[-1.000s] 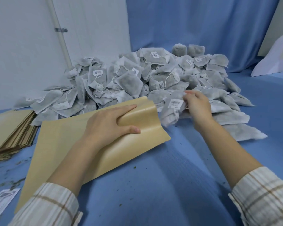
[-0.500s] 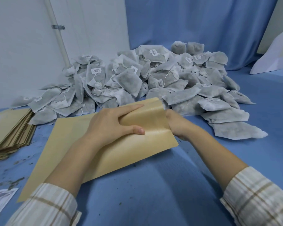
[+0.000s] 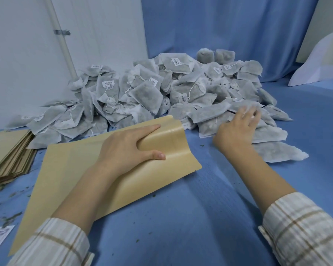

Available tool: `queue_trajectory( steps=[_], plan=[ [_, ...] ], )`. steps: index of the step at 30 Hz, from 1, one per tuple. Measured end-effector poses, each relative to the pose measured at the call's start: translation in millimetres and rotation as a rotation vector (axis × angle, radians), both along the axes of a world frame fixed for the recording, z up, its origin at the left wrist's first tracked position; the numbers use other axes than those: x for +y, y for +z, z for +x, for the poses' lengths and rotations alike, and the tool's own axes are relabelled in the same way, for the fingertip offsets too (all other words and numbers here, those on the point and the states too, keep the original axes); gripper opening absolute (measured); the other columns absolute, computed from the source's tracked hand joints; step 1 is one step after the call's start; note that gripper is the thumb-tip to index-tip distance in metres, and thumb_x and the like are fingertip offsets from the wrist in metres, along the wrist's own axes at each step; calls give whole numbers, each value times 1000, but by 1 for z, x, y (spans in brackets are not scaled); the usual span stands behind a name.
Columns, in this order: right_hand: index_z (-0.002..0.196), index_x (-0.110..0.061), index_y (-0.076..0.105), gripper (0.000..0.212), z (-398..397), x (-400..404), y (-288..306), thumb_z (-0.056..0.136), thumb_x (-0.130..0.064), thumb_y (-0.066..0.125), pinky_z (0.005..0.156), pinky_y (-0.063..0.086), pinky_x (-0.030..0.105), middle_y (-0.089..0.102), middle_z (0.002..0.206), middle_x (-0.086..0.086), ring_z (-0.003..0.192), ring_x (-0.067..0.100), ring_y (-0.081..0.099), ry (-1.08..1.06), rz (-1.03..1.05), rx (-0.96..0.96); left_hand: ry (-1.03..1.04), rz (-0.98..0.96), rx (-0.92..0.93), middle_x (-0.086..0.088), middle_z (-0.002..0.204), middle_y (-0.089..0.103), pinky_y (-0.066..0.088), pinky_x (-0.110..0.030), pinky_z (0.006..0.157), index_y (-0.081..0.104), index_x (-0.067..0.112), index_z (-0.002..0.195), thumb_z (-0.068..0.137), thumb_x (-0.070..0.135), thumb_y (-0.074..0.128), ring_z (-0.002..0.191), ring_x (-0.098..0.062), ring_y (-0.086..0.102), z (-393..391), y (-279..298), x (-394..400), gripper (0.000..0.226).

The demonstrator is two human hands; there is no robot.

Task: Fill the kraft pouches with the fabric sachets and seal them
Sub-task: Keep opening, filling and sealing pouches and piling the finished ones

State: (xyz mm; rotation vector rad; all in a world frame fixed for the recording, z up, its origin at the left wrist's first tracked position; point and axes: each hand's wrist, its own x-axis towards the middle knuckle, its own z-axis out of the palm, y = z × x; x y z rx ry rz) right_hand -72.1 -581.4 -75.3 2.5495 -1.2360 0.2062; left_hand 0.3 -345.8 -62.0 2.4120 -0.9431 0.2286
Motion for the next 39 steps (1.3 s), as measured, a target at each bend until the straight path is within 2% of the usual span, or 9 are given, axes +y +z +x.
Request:
queue_trajectory(
  steps=[4, 9, 12, 15, 21, 25, 33, 36, 39],
  plan=[
    [127, -1, 45, 39, 2, 2, -1, 89, -9, 43, 96, 34, 44, 39, 133, 23, 120, 38, 40, 78, 50, -193, 5, -1, 4, 31, 131, 50, 29, -22, 80, 39, 70, 120, 45, 84, 55, 120, -3, 43, 1, 0, 0, 78],
    [130, -11, 48, 42, 3, 16, 3, 88, -11, 48, 84, 36, 31, 58, 115, 8, 104, 25, 51, 493, 92, -1006, 23, -26, 0, 31, 131, 50, 29, -22, 80, 40, 68, 121, 43, 84, 55, 119, -2, 43, 3, 1, 1, 81],
    [114, -20, 52, 29, 8, 23, 10, 86, -17, 51, 72, 38, 24, 59, 76, -7, 71, 11, 54, 425, 478, -1483, 38, -58, 20, 29, 132, 50, 30, -23, 80, 40, 68, 121, 45, 82, 60, 118, -3, 44, 5, 2, 3, 79],
    [105, -24, 51, 25, 11, 25, 10, 82, -15, 53, 63, 42, 20, 51, 80, -15, 71, 6, 51, 270, 940, -1705, 54, -106, 36, 26, 129, 54, 32, -24, 79, 41, 69, 119, 48, 76, 67, 114, -5, 46, 6, 4, 6, 75],
    [101, -12, 52, 22, 15, 32, 0, 83, -1, 53, 47, 49, 22, 55, 91, 7, 67, 16, 55, 508, 1480, -1328, 63, -155, 71, 29, 125, 55, 39, -28, 83, 41, 72, 116, 41, 80, 62, 116, -7, 48, 6, 7, 8, 78],
    [98, -14, 61, 24, 12, 34, -3, 83, 4, 58, 51, 50, 20, 61, 88, 8, 65, 14, 59, 698, 1497, -1000, 33, -195, 109, 35, 105, 57, 42, -29, 88, 42, 74, 111, 37, 81, 62, 109, -5, 51, 6, 9, 10, 77],
    [72, -13, 54, 32, 5, 42, 0, 89, 12, 44, 43, 44, 13, 59, 49, -6, 43, 0, 55, 844, 1591, -358, -196, -2, 74, 38, 122, 53, 37, -17, 94, 40, 76, 110, 44, 68, 75, 113, 10, 45, -12, 5, -9, 75],
    [82, -18, 57, 31, 2, 47, 4, 91, 9, 45, 48, 49, 15, 67, 57, -11, 53, -1, 63, 894, 1682, -349, -171, -28, 80, 38, 125, 51, 38, -22, 97, 38, 76, 112, 42, 76, 69, 116, 7, 46, -9, 5, -7, 77],
    [80, -27, 63, 29, 11, 49, 6, 89, -1, 53, 49, 48, 14, 67, 59, -16, 56, -2, 61, 868, 1433, -650, -96, -49, 59, 34, 129, 50, 37, -23, 94, 38, 76, 111, 38, 84, 58, 119, 1, 46, -3, 6, -2, 77]
  ],
)
